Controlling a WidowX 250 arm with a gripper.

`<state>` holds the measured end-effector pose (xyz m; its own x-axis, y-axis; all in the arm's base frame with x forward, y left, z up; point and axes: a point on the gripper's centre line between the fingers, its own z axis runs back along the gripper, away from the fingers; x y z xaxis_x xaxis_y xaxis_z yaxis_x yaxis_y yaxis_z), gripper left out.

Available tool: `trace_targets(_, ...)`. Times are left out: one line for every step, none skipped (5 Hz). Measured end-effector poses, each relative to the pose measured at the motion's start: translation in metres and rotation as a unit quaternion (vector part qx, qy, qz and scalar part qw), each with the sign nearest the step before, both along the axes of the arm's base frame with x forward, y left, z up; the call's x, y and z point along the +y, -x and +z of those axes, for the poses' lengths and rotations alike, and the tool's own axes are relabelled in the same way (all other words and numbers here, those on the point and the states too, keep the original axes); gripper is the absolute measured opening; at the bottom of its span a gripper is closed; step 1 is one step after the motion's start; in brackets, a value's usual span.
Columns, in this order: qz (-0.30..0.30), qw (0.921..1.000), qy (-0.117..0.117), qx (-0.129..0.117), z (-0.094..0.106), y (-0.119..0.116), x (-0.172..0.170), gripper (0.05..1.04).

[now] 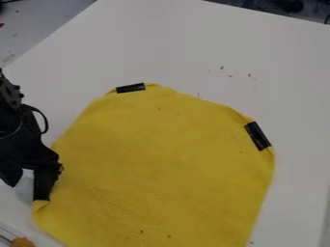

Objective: Fold the cloth from bottom left to top right

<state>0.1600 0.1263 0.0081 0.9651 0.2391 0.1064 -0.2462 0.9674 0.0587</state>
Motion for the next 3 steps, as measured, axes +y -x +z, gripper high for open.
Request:
trace_targets(-0.002, 1.0000, 0.005, 0.004, -0.0023, -0.0024, 0.0014, 0.770)
trace_targets(-0.008, 0.9999, 0.010, 0.004, -0.0040, -0.0051, 0.0013, 0.466)
trace_targets(-0.012, 0.9998, 0.011, 0.010, -0.0027, -0.0047, 0.0019, 0.225)
